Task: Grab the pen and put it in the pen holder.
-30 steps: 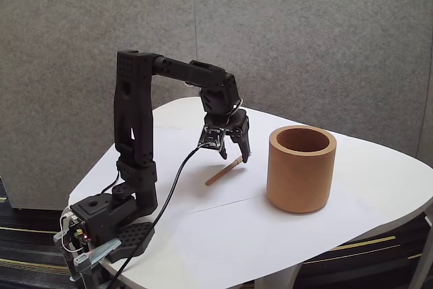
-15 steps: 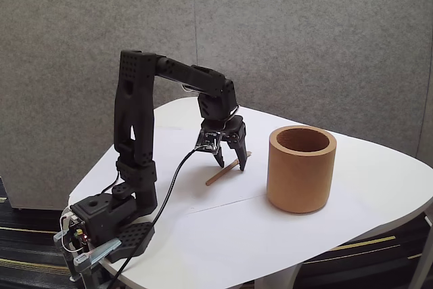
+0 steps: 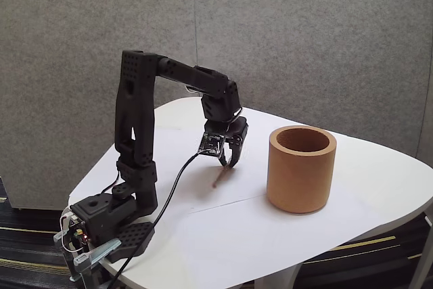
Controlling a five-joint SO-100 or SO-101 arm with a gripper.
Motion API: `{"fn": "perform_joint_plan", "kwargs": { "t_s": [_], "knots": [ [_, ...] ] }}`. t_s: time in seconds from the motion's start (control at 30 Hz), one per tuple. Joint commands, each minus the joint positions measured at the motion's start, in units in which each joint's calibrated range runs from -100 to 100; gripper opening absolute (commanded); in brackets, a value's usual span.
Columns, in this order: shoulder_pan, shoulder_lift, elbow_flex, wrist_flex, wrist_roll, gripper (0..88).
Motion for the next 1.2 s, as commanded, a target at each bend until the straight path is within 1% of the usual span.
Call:
{"fn": "perform_joint_plan", "kwargs": {
  "t_s": [0.0,0.5,0.7,0.9,1.17],
  "knots": [
    [-0.32,0.37,-0.45,-0.42,-0.22,0.3],
    [-0.47,-0.03,0.18,0.0,0.36,0.3],
    [-0.47,-0.69,-2.44,0.42,0.46,0.3],
    [-0.69,-7.27,-3.88,-0.17,0.46,0.3],
    [-3.32,-18.42,-3.97,-0.25,0.46,0.3]
  ]
}}
